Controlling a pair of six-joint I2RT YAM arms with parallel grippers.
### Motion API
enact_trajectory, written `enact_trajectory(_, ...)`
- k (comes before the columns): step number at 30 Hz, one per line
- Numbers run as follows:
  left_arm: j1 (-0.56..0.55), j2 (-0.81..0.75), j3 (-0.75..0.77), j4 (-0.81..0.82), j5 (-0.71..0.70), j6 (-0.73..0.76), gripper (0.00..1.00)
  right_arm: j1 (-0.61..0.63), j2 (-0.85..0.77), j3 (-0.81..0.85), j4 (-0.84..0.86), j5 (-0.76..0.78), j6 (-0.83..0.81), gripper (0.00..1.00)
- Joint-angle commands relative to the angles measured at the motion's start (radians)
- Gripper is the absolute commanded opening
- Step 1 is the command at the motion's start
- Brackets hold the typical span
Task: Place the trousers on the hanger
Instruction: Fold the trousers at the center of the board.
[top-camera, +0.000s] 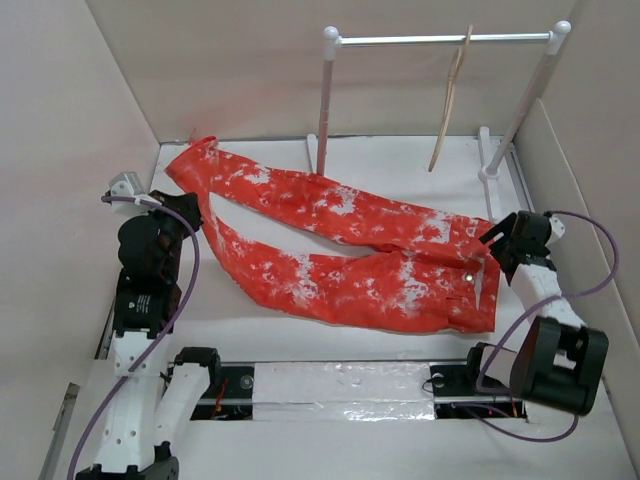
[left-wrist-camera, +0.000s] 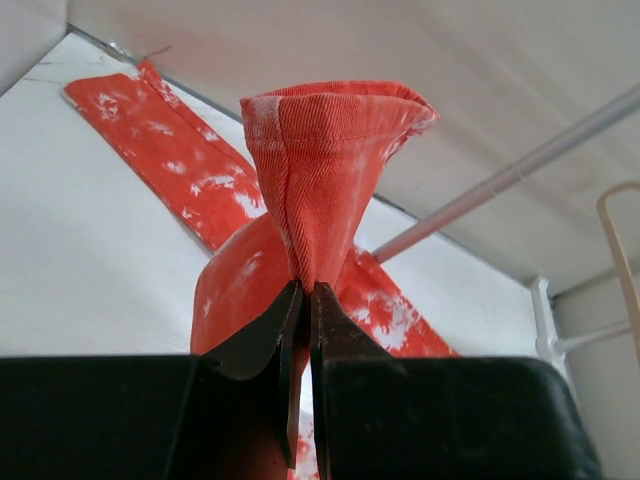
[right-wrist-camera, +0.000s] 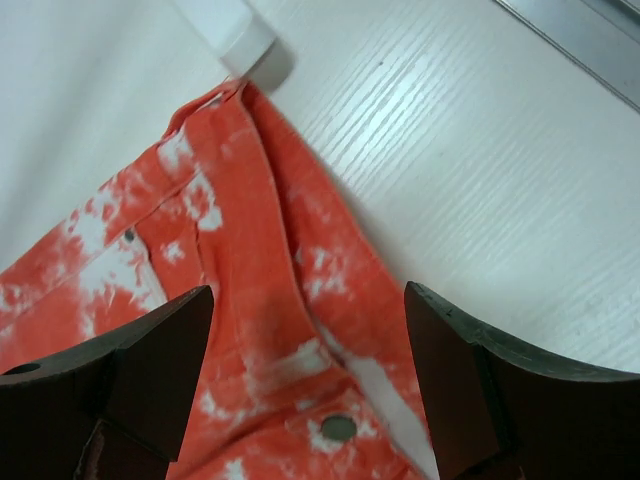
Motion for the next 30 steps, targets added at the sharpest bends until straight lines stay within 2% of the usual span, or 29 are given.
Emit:
enact_trajectory(1,-0.070,-0.017,0.081,0.009,-0.014,0.107,0.00,-0.057,0.166,0.095,0.064,-0.149,-0.028,0.83)
enact_trajectory(5,-0.144,-0.046,0.095,-0.028,-0.109,0.152,0.00,-0.069,0.295,0.129,0.079,-0.231,-0.022,0.83)
enact_trajectory(7,-0.144,-0.054,0.084,-0.028,-0.118,0.158,0.00,-0.069,0.309,0.152,0.078,-0.259,-0.028,0.81)
enact_trajectory(8,-0.144,-0.054,0.076,-0.028,-0.115,0.159,0.00,-0.069,0.315,0.158,0.081,-0.268,-0.030,0.79)
enact_trajectory(10,-0.144,-0.052,0.078,-0.029,-0.115,0.161,0.00,-0.069,0.329,0.178,0.067,-0.283,-0.033,0.68)
enact_trajectory(11,-0.153,-0.052,0.082,-0.031,-0.118,0.161,0.00,-0.081,0.335,0.190,0.064,-0.294,-0.033,0.60)
enact_trajectory(12,-0.153,-0.051,0.085,-0.031,-0.126,0.163,0.00,-0.081,0.344,0.191,0.064,-0.297,-0.031,0.43)
enact_trajectory(13,-0.153,-0.051,0.086,-0.032,-0.135,0.159,0.00,-0.094,0.346,0.187,0.067,-0.296,-0.028,0.33)
enact_trajectory(15,-0.153,-0.054,0.092,-0.043,-0.158,0.159,0.00,-0.103,0.316,0.158,0.093,-0.297,-0.019,0.05)
enact_trajectory(18,-0.153,-0.057,0.096,-0.048,-0.175,0.159,0.00,-0.103,0.247,0.125,0.114,-0.277,-0.016,0.00)
enact_trajectory(22,-0.153,-0.054,0.098,-0.052,-0.190,0.159,0.00,-0.103,0.130,0.161,0.108,-0.251,-0.014,0.00)
enact_trajectory(26,-0.153,-0.054,0.098,-0.058,-0.210,0.156,0.00,-0.094,0.090,0.239,0.068,-0.222,-0.025,0.00)
enact_trajectory(28,-0.153,-0.054,0.098,-0.060,-0.218,0.155,0.00,-0.094,0.088,0.250,0.116,-0.211,-0.028,0.00)
enact_trajectory(30,-0.153,-0.049,0.093,-0.058,-0.209,0.155,0.00,-0.094,0.145,0.284,0.127,-0.196,-0.024,0.00)
